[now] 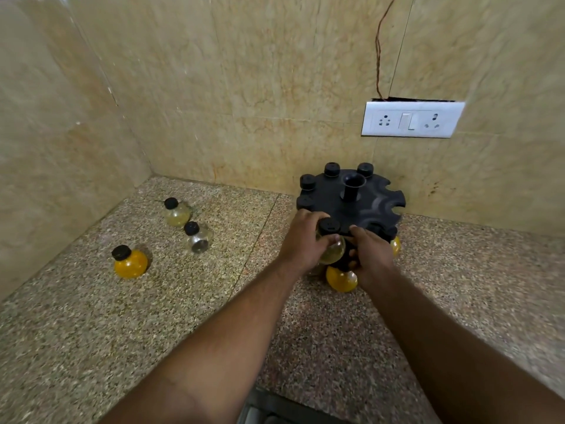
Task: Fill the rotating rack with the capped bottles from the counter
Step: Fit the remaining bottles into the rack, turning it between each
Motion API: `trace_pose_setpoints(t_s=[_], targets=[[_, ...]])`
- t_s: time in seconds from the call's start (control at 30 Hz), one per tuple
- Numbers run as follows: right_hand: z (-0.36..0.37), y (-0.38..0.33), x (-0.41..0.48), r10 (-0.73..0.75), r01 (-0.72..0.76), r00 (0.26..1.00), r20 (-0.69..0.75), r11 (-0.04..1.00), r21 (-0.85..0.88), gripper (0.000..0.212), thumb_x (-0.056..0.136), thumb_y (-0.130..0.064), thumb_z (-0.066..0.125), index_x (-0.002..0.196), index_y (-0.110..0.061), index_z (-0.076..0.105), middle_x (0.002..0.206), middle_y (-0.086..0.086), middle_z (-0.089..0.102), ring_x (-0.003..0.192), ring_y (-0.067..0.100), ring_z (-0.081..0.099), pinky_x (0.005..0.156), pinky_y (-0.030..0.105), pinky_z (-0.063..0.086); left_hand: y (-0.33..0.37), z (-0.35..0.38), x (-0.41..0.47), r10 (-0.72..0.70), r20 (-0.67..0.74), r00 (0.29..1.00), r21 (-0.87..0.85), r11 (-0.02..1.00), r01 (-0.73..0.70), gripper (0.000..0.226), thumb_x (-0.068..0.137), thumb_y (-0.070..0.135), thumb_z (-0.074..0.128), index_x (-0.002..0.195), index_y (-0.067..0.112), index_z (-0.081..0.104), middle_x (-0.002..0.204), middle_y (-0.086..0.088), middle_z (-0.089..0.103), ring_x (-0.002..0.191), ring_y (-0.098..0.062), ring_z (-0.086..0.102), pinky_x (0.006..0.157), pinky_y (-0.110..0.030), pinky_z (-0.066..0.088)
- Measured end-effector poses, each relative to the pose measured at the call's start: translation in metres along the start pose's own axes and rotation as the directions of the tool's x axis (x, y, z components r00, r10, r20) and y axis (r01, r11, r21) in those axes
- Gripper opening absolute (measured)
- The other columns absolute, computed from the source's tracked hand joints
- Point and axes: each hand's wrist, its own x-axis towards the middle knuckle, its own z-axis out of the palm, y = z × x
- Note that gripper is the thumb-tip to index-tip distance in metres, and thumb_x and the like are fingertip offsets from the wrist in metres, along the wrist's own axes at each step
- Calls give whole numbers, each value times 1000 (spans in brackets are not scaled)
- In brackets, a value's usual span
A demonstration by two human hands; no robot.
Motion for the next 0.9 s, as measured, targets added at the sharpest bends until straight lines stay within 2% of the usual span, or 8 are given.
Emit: trace_pose_setpoints(t_s=[0.17, 0.27, 0.33, 0.43, 0.57, 0.67, 0.77, 0.9], targets=[[-4, -2, 6, -4, 6, 999, 41, 999, -44, 19, 96, -25, 66, 82, -12, 63, 70, 9, 53, 52, 17, 43, 45, 28, 34, -9, 9, 8, 19, 22, 1000, 50, 999, -20, 50, 85, 41, 75, 127, 19, 56, 123, -3, 48, 112, -20, 53, 94, -43, 52], [-1, -4, 5, -7, 10, 997, 74, 999, -45, 17, 97, -25, 65, 85, -13, 64, 78, 10, 59, 58, 18, 49, 51, 31, 38, -11, 13, 10, -22, -38, 999, -11, 1000, 22, 52, 86, 42, 74, 127, 18, 55, 126, -4, 47, 113, -23, 54, 92, -46, 52], [3, -4, 2, -6, 10, 996, 86, 998, -55, 16, 98, -24, 64, 87, -13, 63, 76, 8, 59, 57, 17, 50, 50, 30, 37, -9, 16, 12, -56, -81, 995, -68, 996, 51, 51, 85, 41, 75, 124, 17, 54, 127, -5, 46, 112, -24, 54, 91, -47, 52], [6, -4, -3, -19, 23, 997, 76, 998, -64, 19, 99, -24, 62, 83, -15, 60, 70, 3, 54, 52, 13, 45, 44, 28, 34, -11, 18, 16, -80, -95, 992, -111, 991, 69, 51, 84, 41, 76, 123, 16, 55, 126, -5, 47, 111, -23, 55, 90, -42, 52], [15, 1, -9, -31, 38, 996, 83, 995, -94, 21, 101, -26, 60, 84, -13, 62, 67, 4, 50, 51, 13, 42, 46, 29, 33, -18, 14, 15, -168, -157, 973, -230, 965, 130, 50, 81, 38, 80, 122, 16, 61, 123, -5, 52, 107, -18, 55, 89, -34, 51], [30, 11, -20, -59, 73, 995, 83, 982, -172, 26, 100, -28, 59, 82, -12, 71, 71, 6, 62, 54, 15, 47, 50, 30, 36, -27, 4, 20, -292, -236, 927, -328, 922, 207, 42, 85, 35, 77, 120, 15, 64, 120, -5, 57, 102, -16, 57, 79, -29, 48], [44, 28, -32, -57, 89, 989, 139, 968, -237, 26, 99, -27, 61, 86, -10, 76, 73, 2, 68, 55, 11, 51, 51, 26, 39, -43, -8, 21, -338, -256, 906, -352, 905, 238, 35, 91, 31, 70, 121, 14, 64, 120, -5, 63, 104, -17, 61, 72, -21, 45], [71, 55, -29, -42, 124, 977, 210, 911, -393, 29, 98, -28, 60, 88, -4, 73, 76, 13, 66, 59, 15, 51, 53, 28, 38, -83, -23, 7, -401, -230, 887, -351, 884, 309, 35, 90, 34, 71, 120, 16, 65, 120, -4, 64, 102, -14, 60, 78, -26, 46]])
